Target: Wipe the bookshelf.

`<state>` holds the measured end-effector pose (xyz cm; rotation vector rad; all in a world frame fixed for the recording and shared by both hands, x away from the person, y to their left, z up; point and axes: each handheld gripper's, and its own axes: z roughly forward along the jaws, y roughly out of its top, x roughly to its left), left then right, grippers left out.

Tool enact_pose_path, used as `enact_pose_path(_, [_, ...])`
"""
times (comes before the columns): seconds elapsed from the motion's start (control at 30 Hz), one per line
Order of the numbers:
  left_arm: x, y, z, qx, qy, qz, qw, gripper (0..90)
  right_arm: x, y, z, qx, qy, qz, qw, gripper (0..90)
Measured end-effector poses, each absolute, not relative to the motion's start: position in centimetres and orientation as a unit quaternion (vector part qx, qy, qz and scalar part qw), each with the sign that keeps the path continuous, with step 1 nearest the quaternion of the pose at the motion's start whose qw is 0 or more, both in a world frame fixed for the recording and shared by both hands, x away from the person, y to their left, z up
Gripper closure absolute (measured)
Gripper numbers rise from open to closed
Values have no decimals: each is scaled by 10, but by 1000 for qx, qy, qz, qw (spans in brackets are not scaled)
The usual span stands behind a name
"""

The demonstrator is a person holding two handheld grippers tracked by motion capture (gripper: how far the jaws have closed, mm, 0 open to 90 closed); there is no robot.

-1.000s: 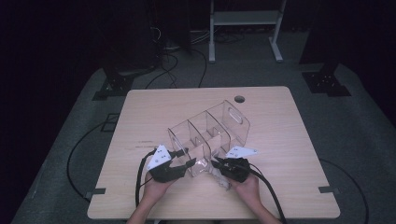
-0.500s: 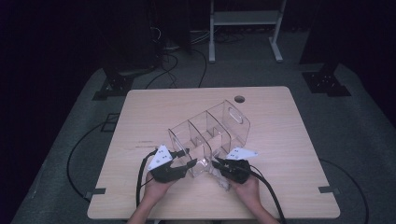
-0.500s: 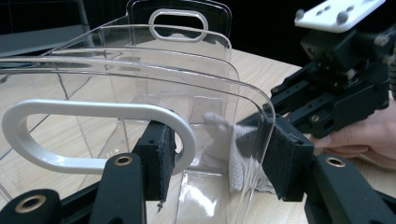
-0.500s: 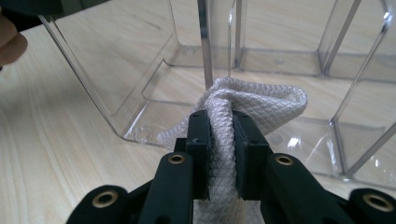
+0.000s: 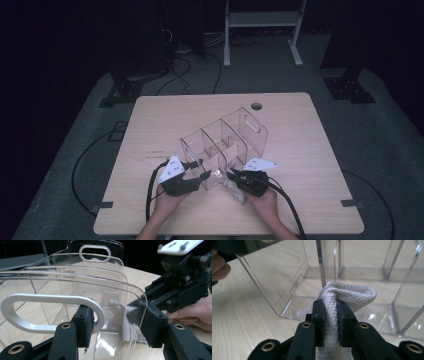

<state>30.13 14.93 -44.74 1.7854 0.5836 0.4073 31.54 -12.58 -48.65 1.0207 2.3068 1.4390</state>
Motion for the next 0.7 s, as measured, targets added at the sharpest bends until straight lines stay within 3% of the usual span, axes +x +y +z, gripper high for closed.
enact_pose_path(0.7, [301, 149, -448, 762, 247, 173, 574, 486, 320, -117, -416, 307, 767, 536, 175, 778])
